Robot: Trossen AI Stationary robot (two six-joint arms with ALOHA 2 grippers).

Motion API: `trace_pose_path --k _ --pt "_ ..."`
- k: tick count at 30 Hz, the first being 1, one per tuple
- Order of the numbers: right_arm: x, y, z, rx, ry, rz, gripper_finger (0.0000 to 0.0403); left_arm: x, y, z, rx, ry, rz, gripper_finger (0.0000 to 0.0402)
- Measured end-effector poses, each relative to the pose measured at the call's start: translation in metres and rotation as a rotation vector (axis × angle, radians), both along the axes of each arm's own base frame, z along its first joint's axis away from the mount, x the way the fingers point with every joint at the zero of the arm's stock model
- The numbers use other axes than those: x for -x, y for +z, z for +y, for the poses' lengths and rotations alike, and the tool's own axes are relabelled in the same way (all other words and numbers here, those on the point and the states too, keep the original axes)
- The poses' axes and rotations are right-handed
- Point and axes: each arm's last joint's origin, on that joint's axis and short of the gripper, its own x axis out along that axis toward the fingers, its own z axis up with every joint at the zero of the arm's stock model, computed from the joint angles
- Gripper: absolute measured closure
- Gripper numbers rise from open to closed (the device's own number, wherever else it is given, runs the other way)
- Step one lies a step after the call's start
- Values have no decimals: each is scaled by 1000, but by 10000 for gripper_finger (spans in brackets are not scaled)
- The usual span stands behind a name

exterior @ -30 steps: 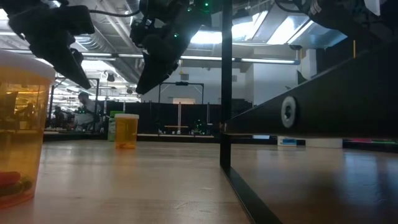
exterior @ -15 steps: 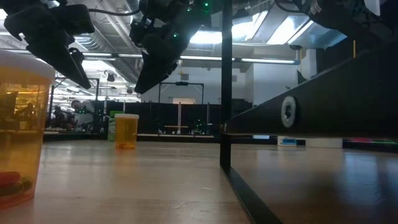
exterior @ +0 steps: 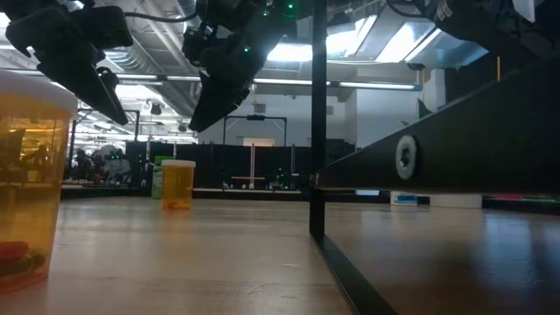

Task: Pick and place medicine bottles onto shelf by color
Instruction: Put the middle orange pill bottle onto the shelf

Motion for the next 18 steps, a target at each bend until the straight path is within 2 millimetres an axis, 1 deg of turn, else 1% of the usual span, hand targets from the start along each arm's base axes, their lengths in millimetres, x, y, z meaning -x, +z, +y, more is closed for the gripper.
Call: trace_pose_path --k 5,11,13,18 --pt "-1 1 1 -23 18 -12 152 0 0 0 0 0 0 140" --pt "-2 1 1 -21 23 -23 102 0 0 0 1 0 0 140" --pt "-2 2 0 -4 26 -28 92 0 0 0 0 0 0 140" --pt "-3 2 3 -19 2 -39 87 0 0 0 1 0 0 140"
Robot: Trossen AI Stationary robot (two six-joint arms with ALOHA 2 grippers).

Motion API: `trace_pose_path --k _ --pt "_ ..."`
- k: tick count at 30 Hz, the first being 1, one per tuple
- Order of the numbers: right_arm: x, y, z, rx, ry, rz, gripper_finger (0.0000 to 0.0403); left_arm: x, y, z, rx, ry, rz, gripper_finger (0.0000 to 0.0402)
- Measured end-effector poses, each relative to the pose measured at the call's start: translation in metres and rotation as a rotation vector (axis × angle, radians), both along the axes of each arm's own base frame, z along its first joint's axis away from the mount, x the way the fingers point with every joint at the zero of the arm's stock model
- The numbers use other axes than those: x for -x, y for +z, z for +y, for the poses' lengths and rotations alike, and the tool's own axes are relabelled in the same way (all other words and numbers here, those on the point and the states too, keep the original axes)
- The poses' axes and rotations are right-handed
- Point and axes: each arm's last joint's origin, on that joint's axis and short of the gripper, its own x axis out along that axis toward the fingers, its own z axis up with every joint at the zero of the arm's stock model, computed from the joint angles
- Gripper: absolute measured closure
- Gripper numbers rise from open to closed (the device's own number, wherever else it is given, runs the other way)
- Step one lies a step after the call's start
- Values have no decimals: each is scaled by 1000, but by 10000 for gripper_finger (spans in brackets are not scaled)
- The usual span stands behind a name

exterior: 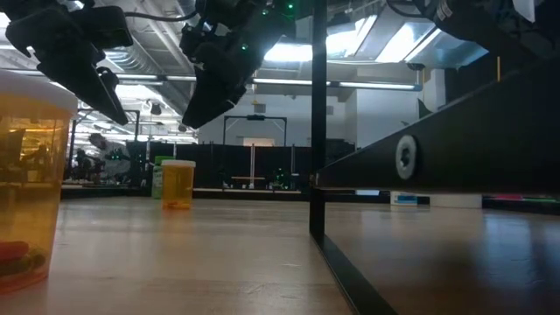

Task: Pick and place medicine bottles onto shelf by color
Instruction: Put the middle orange pill bottle onto the shelf

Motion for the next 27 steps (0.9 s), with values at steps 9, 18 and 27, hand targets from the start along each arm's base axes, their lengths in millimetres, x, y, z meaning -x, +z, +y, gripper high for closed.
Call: trace_pose_path --k 9,18,27 --pt "-6 -13 4 -71 76 0 87 0 0 0 0 0 0 140" --pt "-10 -33 4 -106 69 37 87 0 0 0 1 0 -1 140" --pt "-13 -40 2 -95 54 36 87 0 0 0 1 0 -1 140"
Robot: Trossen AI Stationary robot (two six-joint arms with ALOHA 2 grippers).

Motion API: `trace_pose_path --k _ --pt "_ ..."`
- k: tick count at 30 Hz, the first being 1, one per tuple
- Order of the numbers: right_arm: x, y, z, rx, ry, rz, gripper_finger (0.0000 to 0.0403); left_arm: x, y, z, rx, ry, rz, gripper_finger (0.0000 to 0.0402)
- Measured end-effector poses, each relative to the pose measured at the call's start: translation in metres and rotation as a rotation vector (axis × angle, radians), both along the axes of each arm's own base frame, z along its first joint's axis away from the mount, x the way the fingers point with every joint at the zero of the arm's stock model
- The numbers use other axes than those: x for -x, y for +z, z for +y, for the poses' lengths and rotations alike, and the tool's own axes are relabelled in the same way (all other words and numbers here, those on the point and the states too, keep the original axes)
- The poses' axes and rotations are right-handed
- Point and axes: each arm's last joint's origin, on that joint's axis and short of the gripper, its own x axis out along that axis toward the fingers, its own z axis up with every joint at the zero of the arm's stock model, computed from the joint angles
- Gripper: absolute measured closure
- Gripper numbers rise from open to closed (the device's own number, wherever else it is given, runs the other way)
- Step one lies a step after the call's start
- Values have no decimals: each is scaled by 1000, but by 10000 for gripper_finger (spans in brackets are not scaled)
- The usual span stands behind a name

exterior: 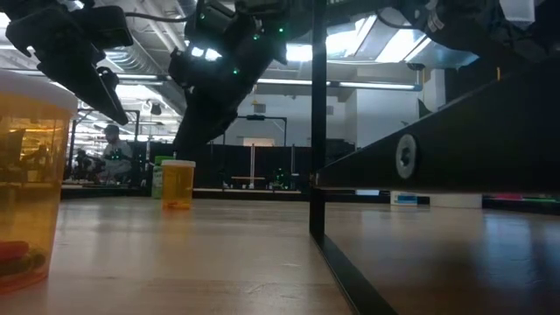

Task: Pick and place medicine bottles onto shelf by color
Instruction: Put the middle orange pill bottle onto the shelf

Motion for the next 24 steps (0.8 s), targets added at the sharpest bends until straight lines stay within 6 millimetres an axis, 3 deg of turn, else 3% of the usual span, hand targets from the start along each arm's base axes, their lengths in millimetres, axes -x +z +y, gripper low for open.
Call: trace_pose_path --k 17,24 --pt "0 -1 -3 7 1 -3 87 0 0 0 0 0 0 140" --pt "-3 -13 -3 10 19 11 87 0 0 0 0 0 0 140"
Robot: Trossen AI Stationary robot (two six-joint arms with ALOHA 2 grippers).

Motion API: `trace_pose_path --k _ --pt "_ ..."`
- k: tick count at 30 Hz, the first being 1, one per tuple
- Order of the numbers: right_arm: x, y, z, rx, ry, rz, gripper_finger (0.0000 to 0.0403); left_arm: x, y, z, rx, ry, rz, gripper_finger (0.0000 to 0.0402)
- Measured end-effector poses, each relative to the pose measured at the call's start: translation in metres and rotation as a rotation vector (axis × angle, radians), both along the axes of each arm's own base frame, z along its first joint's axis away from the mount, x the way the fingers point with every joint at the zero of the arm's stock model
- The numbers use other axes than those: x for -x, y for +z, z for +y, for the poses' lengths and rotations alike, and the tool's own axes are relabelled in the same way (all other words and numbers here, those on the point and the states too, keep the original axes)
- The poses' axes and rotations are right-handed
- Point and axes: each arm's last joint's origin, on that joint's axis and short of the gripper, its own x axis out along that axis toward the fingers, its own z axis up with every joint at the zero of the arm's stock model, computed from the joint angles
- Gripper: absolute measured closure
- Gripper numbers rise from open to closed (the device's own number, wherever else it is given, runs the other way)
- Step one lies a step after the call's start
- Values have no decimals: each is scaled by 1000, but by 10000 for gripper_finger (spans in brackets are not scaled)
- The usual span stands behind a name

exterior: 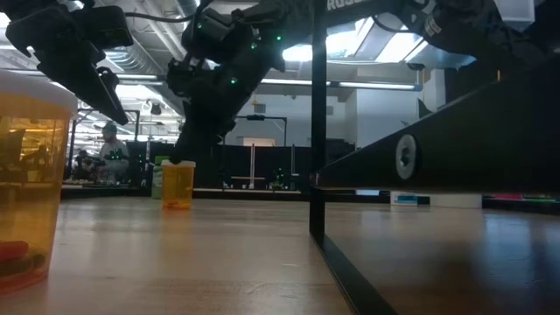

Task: Pick and place medicine bottles onto shelf by color
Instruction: Put the middle orange pill bottle onto the shelf

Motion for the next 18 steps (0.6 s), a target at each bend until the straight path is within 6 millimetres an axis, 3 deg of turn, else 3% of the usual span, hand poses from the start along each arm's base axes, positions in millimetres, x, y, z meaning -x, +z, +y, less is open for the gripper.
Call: trace_pose_path --k 12,18 --pt "-3 -14 0 -16 -18 19 89 0 0 0 0 0 0 140" --pt "-3 -14 0 -20 -21 17 134 0 0 0 0 0 0 140"
